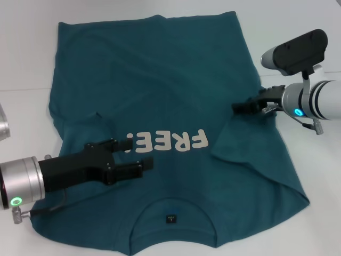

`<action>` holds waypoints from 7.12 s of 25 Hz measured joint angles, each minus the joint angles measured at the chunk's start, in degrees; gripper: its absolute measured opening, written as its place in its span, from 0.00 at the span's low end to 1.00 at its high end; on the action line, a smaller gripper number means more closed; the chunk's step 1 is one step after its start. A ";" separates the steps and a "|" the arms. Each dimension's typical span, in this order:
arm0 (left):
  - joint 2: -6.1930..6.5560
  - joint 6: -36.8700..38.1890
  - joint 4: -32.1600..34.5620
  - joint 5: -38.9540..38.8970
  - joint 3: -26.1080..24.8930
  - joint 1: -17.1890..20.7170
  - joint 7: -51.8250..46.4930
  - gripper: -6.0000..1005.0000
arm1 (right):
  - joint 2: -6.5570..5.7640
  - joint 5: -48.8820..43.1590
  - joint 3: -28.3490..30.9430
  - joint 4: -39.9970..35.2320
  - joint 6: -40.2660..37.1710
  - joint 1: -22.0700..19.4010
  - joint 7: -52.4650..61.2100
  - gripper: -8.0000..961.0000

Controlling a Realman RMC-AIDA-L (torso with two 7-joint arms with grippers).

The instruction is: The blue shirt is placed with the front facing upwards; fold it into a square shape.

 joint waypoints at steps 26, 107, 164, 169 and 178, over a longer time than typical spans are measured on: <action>0.15 2.15 4.57 1.10 -4.19 5.02 -10.71 0.87 | -3.36 25.93 5.33 -21.22 -34.54 -17.77 -4.05 0.95; 1.67 0.47 10.68 26.81 -16.63 7.65 -19.49 0.16 | -7.34 26.44 15.42 -9.83 -52.02 -14.63 -11.64 0.94; 2.53 1.49 11.08 26.67 -17.14 7.16 -21.61 0.00 | -8.39 5.83 15.75 -9.52 -46.91 -16.91 12.63 0.87; 2.53 1.49 11.07 26.64 -17.14 7.16 -21.56 0.00 | -8.33 5.80 15.67 -9.52 -46.92 -16.89 12.64 0.87; 2.53 1.41 11.07 26.63 -17.14 7.16 -21.40 0.00 | -8.27 5.78 14.86 -9.53 -46.94 -16.78 12.79 0.87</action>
